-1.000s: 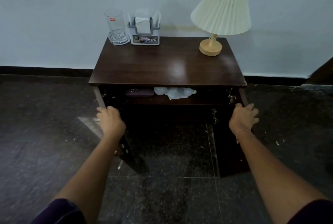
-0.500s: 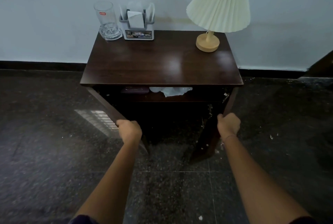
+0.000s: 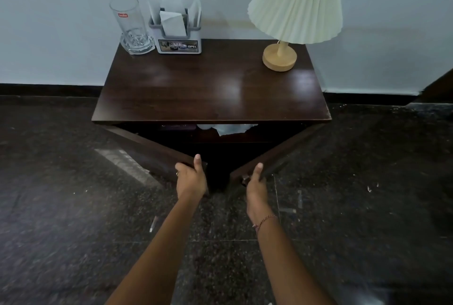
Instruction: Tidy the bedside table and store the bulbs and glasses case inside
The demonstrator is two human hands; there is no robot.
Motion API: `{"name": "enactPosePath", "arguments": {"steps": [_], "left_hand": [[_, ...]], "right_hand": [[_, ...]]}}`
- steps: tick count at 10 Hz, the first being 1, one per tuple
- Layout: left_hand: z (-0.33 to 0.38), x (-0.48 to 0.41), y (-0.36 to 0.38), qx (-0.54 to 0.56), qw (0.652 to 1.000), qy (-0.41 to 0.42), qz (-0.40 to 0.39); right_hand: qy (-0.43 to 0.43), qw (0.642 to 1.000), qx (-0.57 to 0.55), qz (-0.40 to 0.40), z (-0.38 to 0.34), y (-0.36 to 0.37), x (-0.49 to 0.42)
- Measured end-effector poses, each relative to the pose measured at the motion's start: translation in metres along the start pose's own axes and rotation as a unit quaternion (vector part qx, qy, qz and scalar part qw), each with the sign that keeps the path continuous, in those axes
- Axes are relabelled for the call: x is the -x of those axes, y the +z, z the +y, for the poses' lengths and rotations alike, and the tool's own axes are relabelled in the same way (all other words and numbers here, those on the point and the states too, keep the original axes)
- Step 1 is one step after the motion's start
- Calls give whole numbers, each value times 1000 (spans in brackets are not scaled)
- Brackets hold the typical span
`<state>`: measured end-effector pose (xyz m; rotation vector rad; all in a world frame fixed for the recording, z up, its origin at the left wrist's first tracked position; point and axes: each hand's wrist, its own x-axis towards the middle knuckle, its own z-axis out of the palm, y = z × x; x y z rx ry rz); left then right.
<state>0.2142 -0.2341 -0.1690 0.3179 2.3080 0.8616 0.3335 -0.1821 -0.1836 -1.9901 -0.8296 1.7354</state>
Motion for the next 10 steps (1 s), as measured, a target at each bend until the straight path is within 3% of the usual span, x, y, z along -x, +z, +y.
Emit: {"name": "enactPosePath", "arguments": {"steps": [1,2,5,7,8,9,10], "left_hand": [[0,-4,4,33,998,31,-35],[-2,-17,5,51,995,48,-70],[11,-49,14,-21,990,68,-124],[37,-80,21,-70,982,58,-164],[33,-81,21,-129,968,63,-205],[37,-68,12,-198,950,94,-223],[46,-51,2,-233,940,134,-211]], "right_hand": [[-98,993,60,-38,-3,13,-13],[-169,981,95,-21,-14,22,-31],[-216,971,104,20,-45,58,-54],[-228,956,175,58,-67,74,-59],[-257,932,246,63,-66,73,-53],[-288,906,310,16,-56,66,-41],[-326,871,368,7,-46,55,-20]]}}
